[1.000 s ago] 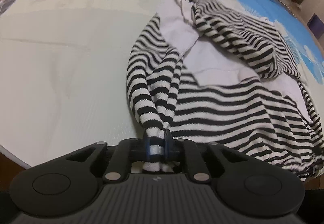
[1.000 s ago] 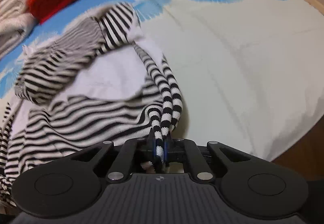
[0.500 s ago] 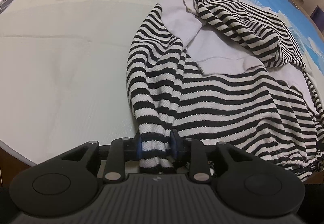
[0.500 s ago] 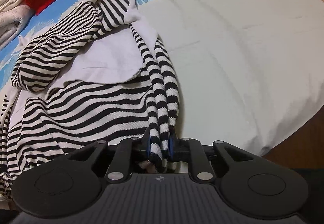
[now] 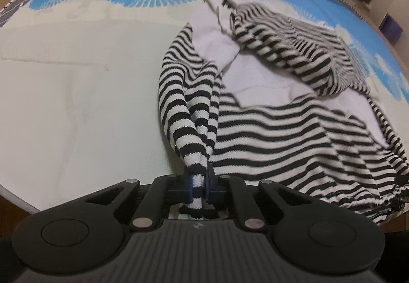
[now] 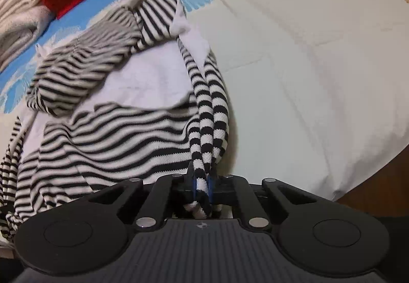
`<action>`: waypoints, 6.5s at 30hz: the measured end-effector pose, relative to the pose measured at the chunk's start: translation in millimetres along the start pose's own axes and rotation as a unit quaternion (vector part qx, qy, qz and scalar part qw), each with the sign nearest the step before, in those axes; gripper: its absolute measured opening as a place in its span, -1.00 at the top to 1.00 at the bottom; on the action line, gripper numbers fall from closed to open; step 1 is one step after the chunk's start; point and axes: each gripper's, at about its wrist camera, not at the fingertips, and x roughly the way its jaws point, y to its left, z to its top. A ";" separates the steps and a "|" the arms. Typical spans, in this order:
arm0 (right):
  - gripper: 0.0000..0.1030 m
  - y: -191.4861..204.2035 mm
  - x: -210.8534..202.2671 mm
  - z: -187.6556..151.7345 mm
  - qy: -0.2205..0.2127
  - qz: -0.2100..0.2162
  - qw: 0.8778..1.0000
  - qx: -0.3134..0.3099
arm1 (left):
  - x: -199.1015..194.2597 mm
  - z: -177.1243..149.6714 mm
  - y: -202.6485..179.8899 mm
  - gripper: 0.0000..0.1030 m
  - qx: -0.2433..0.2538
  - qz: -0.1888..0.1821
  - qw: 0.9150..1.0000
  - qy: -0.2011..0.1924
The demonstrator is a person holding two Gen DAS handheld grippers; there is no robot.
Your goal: Fold small clothes
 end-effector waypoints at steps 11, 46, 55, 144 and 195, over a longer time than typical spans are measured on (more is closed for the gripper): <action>0.90 -4.6 -79.2 27.6 -0.101 0.082 0.991 0.002 | -95.0 33.6 13.1 0.86 -0.033 -0.079 0.991 -0.104; 0.39 -3.0 49.4 201.9 -0.064 0.097 0.986 0.119 | 56.9 184.3 19.0 0.38 -0.101 -0.190 0.976 -0.028; 0.26 -5.5 40.7 172.9 -0.012 0.163 0.986 0.040 | 61.8 162.7 -24.1 -0.03 -0.014 -0.141 0.990 -0.028; 0.83 61.6 141.6 252.0 -0.074 0.088 0.986 -0.118 | 143.2 254.1 -8.4 0.81 -0.008 -0.076 0.995 -0.070; 0.49 -44.8 65.7 98.4 0.018 0.039 0.997 0.065 | 80.0 79.5 55.1 0.89 -0.083 -0.065 0.994 0.023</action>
